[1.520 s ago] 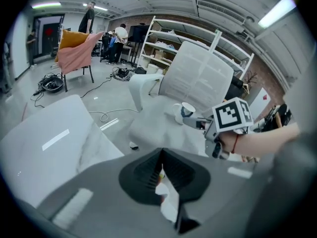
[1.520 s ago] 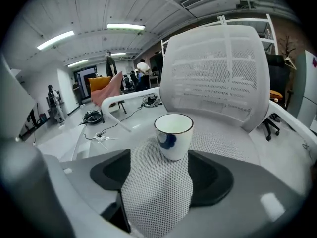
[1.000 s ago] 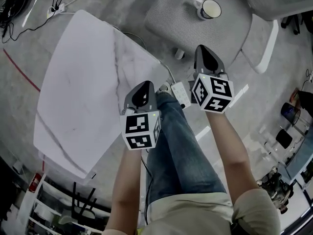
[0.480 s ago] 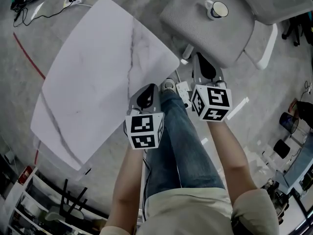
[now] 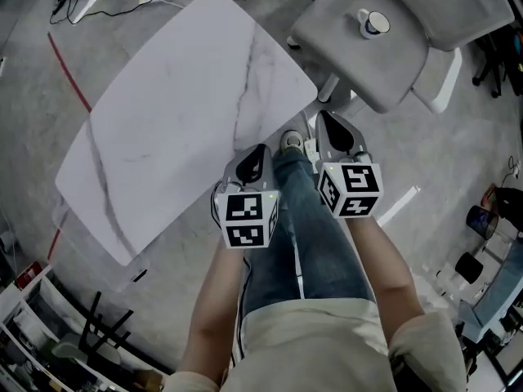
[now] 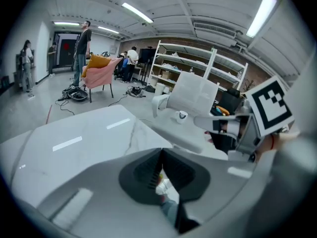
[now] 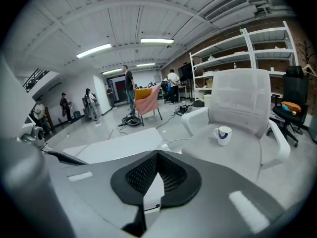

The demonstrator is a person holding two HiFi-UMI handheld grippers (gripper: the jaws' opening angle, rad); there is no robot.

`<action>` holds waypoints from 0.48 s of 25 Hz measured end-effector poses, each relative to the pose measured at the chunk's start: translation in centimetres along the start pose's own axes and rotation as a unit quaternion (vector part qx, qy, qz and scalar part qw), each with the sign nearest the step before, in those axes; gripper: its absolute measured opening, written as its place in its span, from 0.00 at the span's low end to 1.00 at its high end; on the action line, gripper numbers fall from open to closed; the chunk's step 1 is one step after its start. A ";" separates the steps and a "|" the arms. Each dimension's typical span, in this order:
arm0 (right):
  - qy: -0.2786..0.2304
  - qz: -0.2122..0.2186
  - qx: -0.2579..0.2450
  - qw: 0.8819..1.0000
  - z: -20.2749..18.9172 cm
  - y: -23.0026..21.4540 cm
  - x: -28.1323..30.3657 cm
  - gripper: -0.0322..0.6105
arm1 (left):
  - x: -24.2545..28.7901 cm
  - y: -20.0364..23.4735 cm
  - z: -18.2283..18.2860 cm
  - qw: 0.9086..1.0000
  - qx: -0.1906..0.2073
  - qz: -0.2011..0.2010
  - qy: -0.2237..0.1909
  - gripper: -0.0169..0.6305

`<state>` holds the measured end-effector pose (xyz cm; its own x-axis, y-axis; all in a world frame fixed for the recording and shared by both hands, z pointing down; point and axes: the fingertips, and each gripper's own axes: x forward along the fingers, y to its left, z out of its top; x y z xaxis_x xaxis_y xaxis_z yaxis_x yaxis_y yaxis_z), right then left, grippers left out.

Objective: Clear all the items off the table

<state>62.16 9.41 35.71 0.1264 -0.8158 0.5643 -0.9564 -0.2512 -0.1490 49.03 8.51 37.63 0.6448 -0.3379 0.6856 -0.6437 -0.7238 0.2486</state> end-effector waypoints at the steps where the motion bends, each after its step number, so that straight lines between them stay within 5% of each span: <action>1: 0.001 0.008 -0.003 1.000 -0.2 1.0 -0.7 0.05 | -1.0 0.0 -0.3 1.000 -0.004 0.001 -0.003 0.04; 12: 0.025 0.096 -0.048 0.994 -1.4 13.0 -9.7 0.05 | -14.5 1.2 -3.1 0.996 -0.048 0.052 -0.048 0.04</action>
<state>48.10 14.77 29.41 -0.0720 -0.8165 0.5729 -0.9826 -0.0407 -0.1814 37.63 14.42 30.09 0.6052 -0.4678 0.6441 -0.7433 -0.6218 0.2468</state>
